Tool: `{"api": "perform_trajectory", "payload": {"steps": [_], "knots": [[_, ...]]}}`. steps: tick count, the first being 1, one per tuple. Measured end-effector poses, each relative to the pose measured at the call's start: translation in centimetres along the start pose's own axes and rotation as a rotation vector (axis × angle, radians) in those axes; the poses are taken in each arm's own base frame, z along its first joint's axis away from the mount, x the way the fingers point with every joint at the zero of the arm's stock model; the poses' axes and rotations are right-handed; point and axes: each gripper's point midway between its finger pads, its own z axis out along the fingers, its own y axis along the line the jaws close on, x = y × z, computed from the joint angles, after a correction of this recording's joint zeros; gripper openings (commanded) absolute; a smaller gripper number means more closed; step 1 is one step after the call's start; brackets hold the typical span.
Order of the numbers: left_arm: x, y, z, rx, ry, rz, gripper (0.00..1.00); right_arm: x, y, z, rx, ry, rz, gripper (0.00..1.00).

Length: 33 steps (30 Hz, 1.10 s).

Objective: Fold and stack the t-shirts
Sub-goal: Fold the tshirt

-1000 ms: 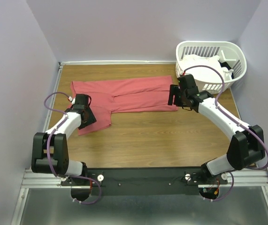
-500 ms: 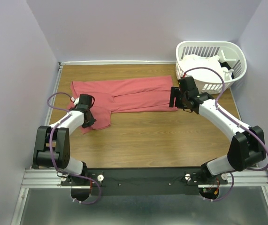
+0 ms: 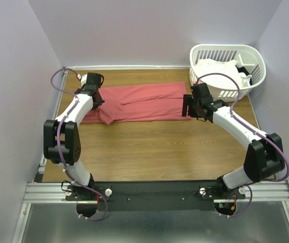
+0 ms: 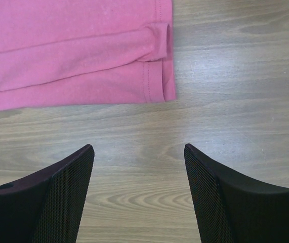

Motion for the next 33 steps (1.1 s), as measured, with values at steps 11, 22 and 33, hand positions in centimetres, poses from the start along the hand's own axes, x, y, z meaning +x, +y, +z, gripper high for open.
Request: {"api": "perform_trajectory", "payload": {"steps": [11,22,33], "knots": [[-3.8,-3.2,6.8,-0.045,-0.021,0.052,0.01,1.5,0.0,1.9,0.012,0.06,-0.029,0.75],[-9.1,-4.8,8.0,-0.011,-0.125,0.0,0.01,2.1,2.7,4.5,-0.106,0.109,-0.054,0.61],[-9.3,-4.1,9.9,-0.017,-0.125,-0.02,0.04,-0.5,5.9,8.3,-0.199,0.082,-0.061,0.52]]}}
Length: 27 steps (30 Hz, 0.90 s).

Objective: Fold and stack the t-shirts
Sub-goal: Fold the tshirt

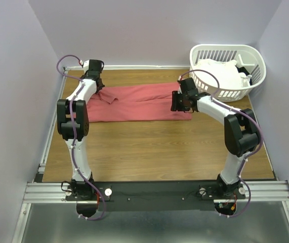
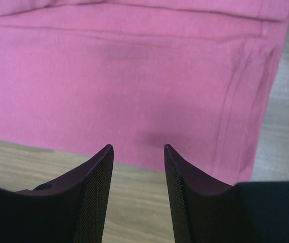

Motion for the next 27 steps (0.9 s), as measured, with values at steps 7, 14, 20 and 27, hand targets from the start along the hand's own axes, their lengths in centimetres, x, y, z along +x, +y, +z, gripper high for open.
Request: {"api": "perform_trajectory", "payload": {"steps": [7,14,20,27], "knots": [[-0.3,-0.2,0.4,0.011,-0.014,0.0,0.37,0.0,0.0,2.0,0.003,0.011,0.0,0.53],[-1.2,0.0,0.6,0.028,-0.036,-0.001,0.7,-0.1,0.0,2.0,0.002,0.006,-0.001,0.54],[0.7,2.8,-3.0,0.033,-0.026,-0.045,0.55,-0.1,0.0,2.0,0.002,0.006,-0.003,0.51],[2.1,11.5,-6.5,-0.03,-0.048,-0.209,0.36,-0.4,0.1,2.1,0.002,-0.009,0.008,0.45]]}}
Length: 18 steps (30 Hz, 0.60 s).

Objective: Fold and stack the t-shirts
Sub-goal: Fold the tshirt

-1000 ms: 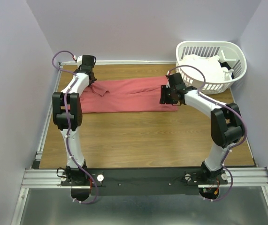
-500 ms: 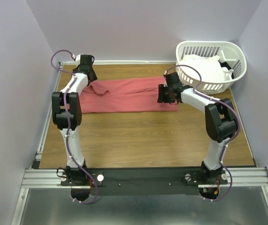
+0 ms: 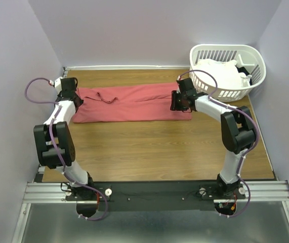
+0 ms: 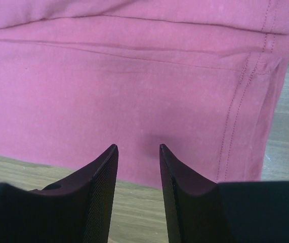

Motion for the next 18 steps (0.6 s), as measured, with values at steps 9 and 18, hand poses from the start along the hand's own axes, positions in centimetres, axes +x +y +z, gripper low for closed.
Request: {"api": "perform_trajectory", "payload": {"steps": [9,18], "knots": [[5.7,2.3,2.8,-0.039,0.151,0.036,0.33,0.4,-0.8,1.2,0.022,0.001,0.019,0.44],[7.5,4.4,4.1,-0.077,0.197,0.013,0.31,1.8,-3.8,2.0,0.052,0.001,0.149,0.43]]}}
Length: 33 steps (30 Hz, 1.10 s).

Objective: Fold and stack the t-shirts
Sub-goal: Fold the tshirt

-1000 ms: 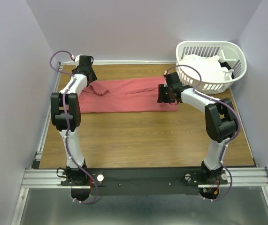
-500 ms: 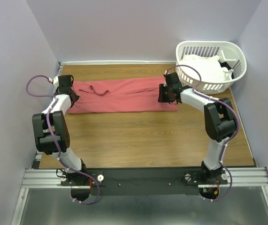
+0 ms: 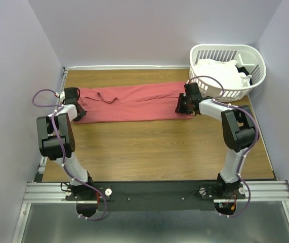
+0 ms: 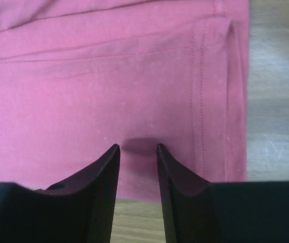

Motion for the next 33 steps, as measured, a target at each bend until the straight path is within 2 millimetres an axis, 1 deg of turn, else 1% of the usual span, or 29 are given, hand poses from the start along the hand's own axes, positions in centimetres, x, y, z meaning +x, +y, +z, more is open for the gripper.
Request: {"api": "perform_trajectory", "payload": {"steps": [3,5,7,8,9,11,12,15,17,18,19,20,21,22,24,25,26,27,29,31,33], "knots": [[0.5,0.2,-0.4,0.009,-0.004,-0.004,0.31,0.4,-0.7,-0.5,-0.004,-0.017,0.045,0.43],[1.1,0.5,-0.9,0.018,0.0,-0.009,0.31,1.3,-1.3,-1.4,0.002,-0.015,0.072,0.43],[2.1,0.9,-1.5,0.028,0.012,-0.012,0.31,2.9,-2.2,-2.7,0.012,-0.006,0.098,0.43],[2.6,1.0,-1.9,0.039,0.018,-0.016,0.28,3.7,-2.7,-3.4,0.02,0.002,0.108,0.43],[3.1,1.1,-2.2,0.05,0.023,-0.023,0.27,4.8,-3.3,-4.1,0.028,0.011,0.124,0.45],[4.3,1.4,-3.2,0.071,0.033,-0.034,0.27,6.0,-4.4,-5.5,0.052,0.02,0.144,0.46],[5.2,1.7,-3.8,0.083,0.045,-0.045,0.27,6.7,-5.1,-6.2,0.074,0.027,0.149,0.47],[7.3,2.7,-5.6,0.098,0.062,-0.063,0.32,8.2,-6.6,-7.9,0.128,0.052,0.146,0.48],[8.2,3.3,-6.8,0.104,0.069,-0.072,0.39,8.8,-7.1,-9.0,0.147,0.076,0.137,0.49],[8.3,3.3,-7.3,0.108,0.068,-0.074,0.41,8.8,-7.0,-9.6,0.145,0.077,0.128,0.5],[8.1,3.1,-8.0,0.122,0.058,-0.076,0.47,8.7,-6.9,-10.0,0.139,0.077,0.121,0.51],[7.5,2.8,-8.7,0.142,0.036,-0.077,0.5,8.4,-6.5,-10.6,0.119,0.072,0.112,0.52],[6.7,2.2,-9.8,0.173,0.004,-0.076,0.53,7.7,-5.7,-11.4,0.091,0.056,0.095,0.52],[6.0,1.7,-10.5,0.192,-0.017,-0.076,0.58,7.1,-5.0,-11.8,0.065,0.043,0.08,0.52],[4.2,0.2,-12.4,0.256,-0.079,-0.069,0.61,5.3,-2.4,-12.7,0.004,0.001,0.019,0.52],[3.7,-0.4,-13.1,0.278,-0.099,-0.064,0.64,4.4,-0.8,-13.0,-0.033,-0.021,-0.021,0.52],[3.1,-1.1,-13.8,0.306,-0.122,-0.06,0.64,3.3,1.6,-13.6,-0.085,-0.052,-0.068,0.52],[2.6,-1.8,-14.3,0.333,-0.138,-0.056,0.64,2.6,3.9,-14.0,-0.123,-0.068,-0.124,0.52],[2.5,-3.0,-14.8,0.368,-0.145,-0.044,0.64,1.2,9.2,-14.0,-0.215,-0.106,-0.238,0.51],[3.0,-4.1,-14.5,0.39,-0.117,-0.023,0.64,0.9,13.3,-13.6,-0.274,-0.12,-0.33,0.49],[3.3,-5.1,-13.5,0.394,-0.082,-0.003,0.64,1.5,17.7,-12.2,-0.327,-0.12,-0.432,0.47]]}}
